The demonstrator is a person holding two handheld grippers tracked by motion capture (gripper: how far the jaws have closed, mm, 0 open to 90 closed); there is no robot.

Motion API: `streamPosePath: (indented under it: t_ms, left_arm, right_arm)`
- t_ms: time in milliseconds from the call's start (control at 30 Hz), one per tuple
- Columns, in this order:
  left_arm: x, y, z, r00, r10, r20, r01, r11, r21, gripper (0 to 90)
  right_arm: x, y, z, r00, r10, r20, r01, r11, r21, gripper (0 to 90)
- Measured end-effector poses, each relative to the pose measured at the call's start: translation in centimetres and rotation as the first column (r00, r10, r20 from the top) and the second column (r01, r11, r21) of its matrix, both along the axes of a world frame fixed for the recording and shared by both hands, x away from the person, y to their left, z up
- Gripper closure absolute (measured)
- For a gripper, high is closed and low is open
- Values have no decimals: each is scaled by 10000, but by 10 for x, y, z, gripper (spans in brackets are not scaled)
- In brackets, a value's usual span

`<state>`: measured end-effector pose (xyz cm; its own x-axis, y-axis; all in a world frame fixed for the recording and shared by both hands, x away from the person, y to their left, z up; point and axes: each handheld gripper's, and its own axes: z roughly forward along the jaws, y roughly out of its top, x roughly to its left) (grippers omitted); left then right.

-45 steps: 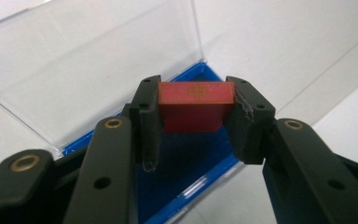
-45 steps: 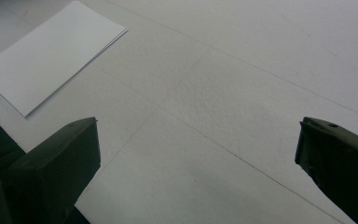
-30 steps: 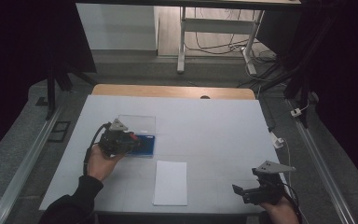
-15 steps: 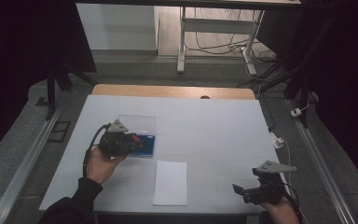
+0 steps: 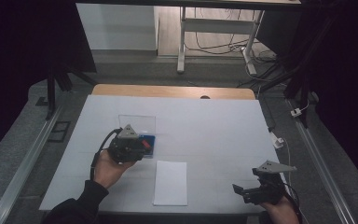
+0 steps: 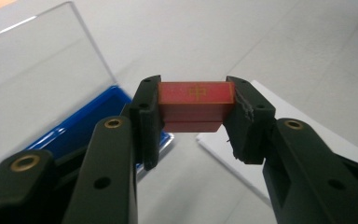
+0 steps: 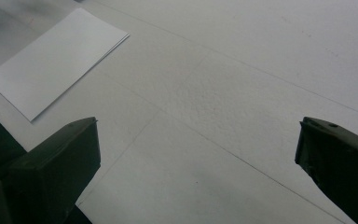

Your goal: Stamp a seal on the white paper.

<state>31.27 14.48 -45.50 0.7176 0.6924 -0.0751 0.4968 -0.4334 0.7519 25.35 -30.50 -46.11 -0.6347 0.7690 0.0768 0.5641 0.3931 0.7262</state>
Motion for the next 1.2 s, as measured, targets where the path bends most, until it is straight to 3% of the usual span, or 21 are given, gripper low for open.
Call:
streamPosePath:
  t_ms: [567, 1200]
  left_arm:
    - [-9, -36, -7, 9938, -1102, -147, 1104, 9937, 197, 582]
    - [-30, -61, -16, 9786, -2041, -262, 2051, 9777, 444, 582]
  right_arm:
    - [0, 0, 0, 10000, 33, -13, -33, 10000, 33, 0]
    - [-1, 1, 0, 9999, 74, 81, -74, 10000, -37, 0]
